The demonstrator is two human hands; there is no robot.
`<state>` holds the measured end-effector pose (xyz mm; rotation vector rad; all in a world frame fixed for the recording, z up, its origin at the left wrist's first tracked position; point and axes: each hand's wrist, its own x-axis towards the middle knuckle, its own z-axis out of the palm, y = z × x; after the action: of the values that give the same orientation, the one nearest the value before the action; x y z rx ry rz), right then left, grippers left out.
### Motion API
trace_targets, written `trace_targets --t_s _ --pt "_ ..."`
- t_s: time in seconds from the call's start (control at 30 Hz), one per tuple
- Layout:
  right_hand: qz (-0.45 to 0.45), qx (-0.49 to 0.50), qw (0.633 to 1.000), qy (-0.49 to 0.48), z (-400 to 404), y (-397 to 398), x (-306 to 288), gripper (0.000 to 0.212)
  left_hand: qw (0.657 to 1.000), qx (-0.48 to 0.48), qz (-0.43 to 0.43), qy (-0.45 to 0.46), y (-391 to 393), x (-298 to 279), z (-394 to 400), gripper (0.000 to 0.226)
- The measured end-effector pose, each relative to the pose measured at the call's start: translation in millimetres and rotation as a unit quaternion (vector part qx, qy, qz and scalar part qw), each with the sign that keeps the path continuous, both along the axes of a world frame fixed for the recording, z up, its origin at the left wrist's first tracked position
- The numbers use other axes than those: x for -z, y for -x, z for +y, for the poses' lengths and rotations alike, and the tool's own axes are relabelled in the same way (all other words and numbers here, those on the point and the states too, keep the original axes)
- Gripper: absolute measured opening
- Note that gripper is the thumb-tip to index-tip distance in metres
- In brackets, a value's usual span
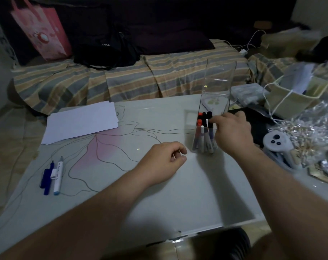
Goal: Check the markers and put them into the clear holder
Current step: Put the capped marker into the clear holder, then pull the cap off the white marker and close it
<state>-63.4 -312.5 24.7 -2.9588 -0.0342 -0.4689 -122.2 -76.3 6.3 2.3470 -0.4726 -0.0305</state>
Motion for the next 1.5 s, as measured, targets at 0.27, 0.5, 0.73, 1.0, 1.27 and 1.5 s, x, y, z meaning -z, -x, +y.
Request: trace_targets --t_s 0.27,0.5,0.73,1.0,1.27,1.5 --pt "-0.065 -0.120 0.991 -0.006 58.5 20.4 6.0 0.033 0.999 -0.020 -0.010 -0.038 -7.6 2.7 15.9 0.015" --pt "0.186 -0.243 0.951 -0.038 139.2 47.7 58.3 0.037 0.970 -0.177 0.029 -0.164 -20.1 11.5 119.6 0.022" --pt "0.205 -0.298 0.932 -0.027 187.6 53.8 65.9 0.038 0.882 -0.327 0.149 -0.304 -3.0 27.3 254.5 0.026" --pt "0.203 -0.307 0.929 -0.040 211.2 54.3 68.5 0.039 0.910 -0.333 0.112 -0.219 8.0 44.9 268.0 0.043" --pt "0.213 -0.304 0.928 -0.032 210.4 53.4 70.4 0.039 0.908 -0.403 0.066 -0.088 0.4 39.2 262.6 0.047" --pt "0.217 -0.311 0.925 -0.031 210.6 55.2 73.0 0.041 0.917 -0.328 0.131 -0.185 6.3 45.3 258.7 0.050"
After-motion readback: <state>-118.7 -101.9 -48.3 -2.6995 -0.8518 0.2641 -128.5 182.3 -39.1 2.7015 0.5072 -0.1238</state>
